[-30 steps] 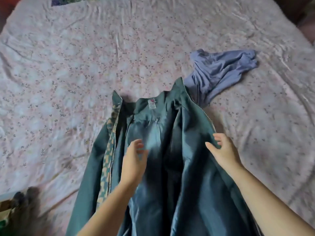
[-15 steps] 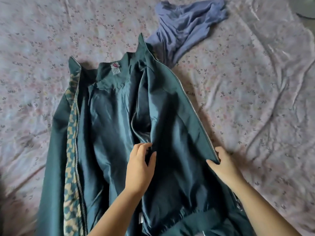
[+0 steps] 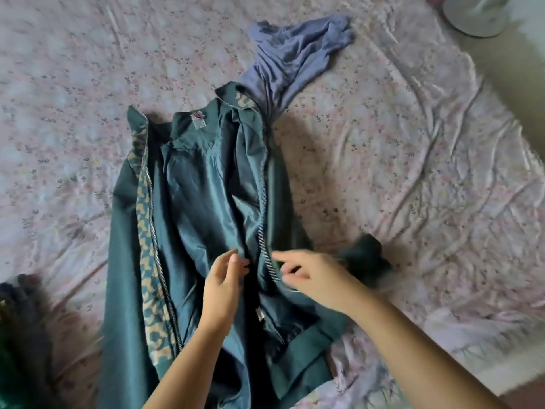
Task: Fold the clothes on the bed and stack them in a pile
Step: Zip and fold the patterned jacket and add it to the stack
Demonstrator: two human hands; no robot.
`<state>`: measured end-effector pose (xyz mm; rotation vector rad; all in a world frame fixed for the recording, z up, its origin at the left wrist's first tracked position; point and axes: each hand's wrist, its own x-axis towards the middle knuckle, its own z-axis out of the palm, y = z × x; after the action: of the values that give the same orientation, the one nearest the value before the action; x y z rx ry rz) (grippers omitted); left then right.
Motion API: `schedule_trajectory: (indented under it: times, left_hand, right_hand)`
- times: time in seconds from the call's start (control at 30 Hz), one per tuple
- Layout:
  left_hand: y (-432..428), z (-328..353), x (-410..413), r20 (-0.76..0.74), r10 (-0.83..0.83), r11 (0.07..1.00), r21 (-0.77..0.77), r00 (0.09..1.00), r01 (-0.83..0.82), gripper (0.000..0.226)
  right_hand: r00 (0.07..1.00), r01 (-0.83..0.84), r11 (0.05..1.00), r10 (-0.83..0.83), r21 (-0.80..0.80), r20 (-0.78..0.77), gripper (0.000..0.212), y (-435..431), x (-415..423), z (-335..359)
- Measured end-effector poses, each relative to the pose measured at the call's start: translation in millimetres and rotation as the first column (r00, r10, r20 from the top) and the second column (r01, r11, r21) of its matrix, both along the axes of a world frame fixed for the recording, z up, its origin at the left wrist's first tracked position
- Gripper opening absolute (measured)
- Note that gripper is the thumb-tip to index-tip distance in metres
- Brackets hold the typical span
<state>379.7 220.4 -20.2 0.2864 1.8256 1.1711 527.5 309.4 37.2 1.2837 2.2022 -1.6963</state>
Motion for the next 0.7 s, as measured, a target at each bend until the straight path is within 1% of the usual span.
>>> schedule_trajectory:
  times: [0.03, 0.07, 0.1, 0.13, 0.17, 0.2, 0.23, 0.27, 0.3, 0.33, 0.37, 0.4, 0.43, 0.47, 0.5, 0.53, 0.57, 0.67, 0.7]
  left_hand:
    - [-7, 0, -3, 0.055, 0.022, 0.999, -0.049, 0.998, -0.02, 0.023]
    - [-14, -1, -4, 0.083, 0.013, 0.995, -0.097, 0.996, -0.004, 0.027]
    - [-19, -2, -5, 0.087, -0.023, 0.989, -0.14, 0.996, 0.035, 0.031]
    - [-25, -4, -6, 0.071, -0.081, 0.979, -0.179, 0.994, 0.092, 0.037]
    - [-28, -6, -6, 0.04, -0.152, 0.963, -0.217, 0.988, 0.157, 0.044]
    - [-30, -8, -5, 0.009, -0.222, 0.941, -0.259, 0.975, 0.217, 0.051]
    - [-30, -10, -2, -0.017, -0.28, 0.92, -0.292, 0.96, 0.263, 0.055]
    - [-29, -11, 2, -0.035, -0.314, 0.904, -0.317, 0.949, 0.288, 0.057]
    - [-28, -13, 7, -0.045, -0.333, 0.894, -0.332, 0.942, 0.301, 0.059]
    - [-26, -16, 11, -0.06, -0.347, 0.887, -0.344, 0.936, 0.307, 0.06]
    - [-25, -19, 15, -0.084, -0.364, 0.881, -0.354, 0.928, 0.313, 0.061]
    - [-24, -23, 17, -0.116, -0.386, 0.875, -0.359, 0.915, 0.324, 0.062]
    - [-24, -27, 19, -0.142, -0.413, 0.87, -0.354, 0.899, 0.344, 0.063]
    - [-25, -30, 21, -0.161, -0.436, 0.866, -0.343, 0.885, 0.365, 0.064]
    - [-27, -32, 22, -0.167, -0.454, 0.86, -0.338, 0.875, 0.382, 0.064]
    - [-29, -34, 23, -0.179, -0.461, 0.859, -0.336, 0.869, 0.387, 0.064]
    - [-31, -35, 23, -0.189, -0.46, 0.86, -0.34, 0.868, 0.381, 0.063]
    - [-39, -37, 24, -0.187, -0.408, 0.877, -0.351, 0.894, 0.327, 0.057]
    - [-41, -39, 25, -0.18, -0.396, 0.879, -0.36, 0.901, 0.314, 0.051]
  right_hand:
    - [1.0, -0.021, 0.993, 0.021, -0.12, -0.002, 0.045, -12, -4, -6]
    - [1.0, 0.014, 0.991, -0.014, -0.13, 0.001, 0.043, -22, -2, -14]
    - [0.994, 0.108, 0.992, -0.108, -0.063, 0.008, 0.04, -28, 4, -21]
    - [0.976, 0.214, 0.976, -0.216, 0.045, 0.023, 0.037, -33, 14, -29]
    - [0.953, 0.289, 0.945, -0.299, 0.154, 0.043, 0.035, -37, 24, -36]
    - [0.931, 0.33, 0.916, -0.356, 0.226, 0.083, 0.037, -40, 35, -43]
    - [0.904, 0.358, 0.897, -0.402, 0.258, 0.143, 0.043, -43, 45, -50]
    - [0.871, 0.386, 0.89, -0.439, 0.243, 0.223, 0.053, -46, 54, -57]
    - [0.83, 0.439, 0.878, -0.478, 0.191, 0.288, 0.063, -49, 59, -65]
    - [0.78, 0.539, 0.836, -0.543, 0.109, 0.311, 0.07, -51, 61, -70]
    - [0.709, 0.67, 0.742, -0.641, 0.002, 0.292, 0.074, -52, 59, -74]
    - [0.613, 0.788, 0.604, -0.749, -0.122, 0.25, 0.074, -53, 55, -78]
    - [0.507, 0.857, 0.461, -0.836, -0.232, 0.212, 0.073, -55, 49, -83]
    - [0.422, 0.885, 0.355, -0.886, -0.302, 0.195, 0.071, -56, 44, -88]
    - [0.373, 0.891, 0.296, -0.909, -0.343, 0.186, 0.068, -57, 39, -93]
    - [0.357, 0.889, 0.275, -0.916, -0.366, 0.181, 0.062, -58, 34, -98]
    - [0.366, 0.882, 0.281, -0.915, -0.379, 0.173, 0.053, -58, 30, -102]
    - [0.414, 0.847, 0.327, -0.9, -0.418, 0.135, 0.017, -59, 27, -98]
    - [0.407, 0.836, 0.318, -0.906, -0.447, 0.116, 0.011, -60, 30, -92]
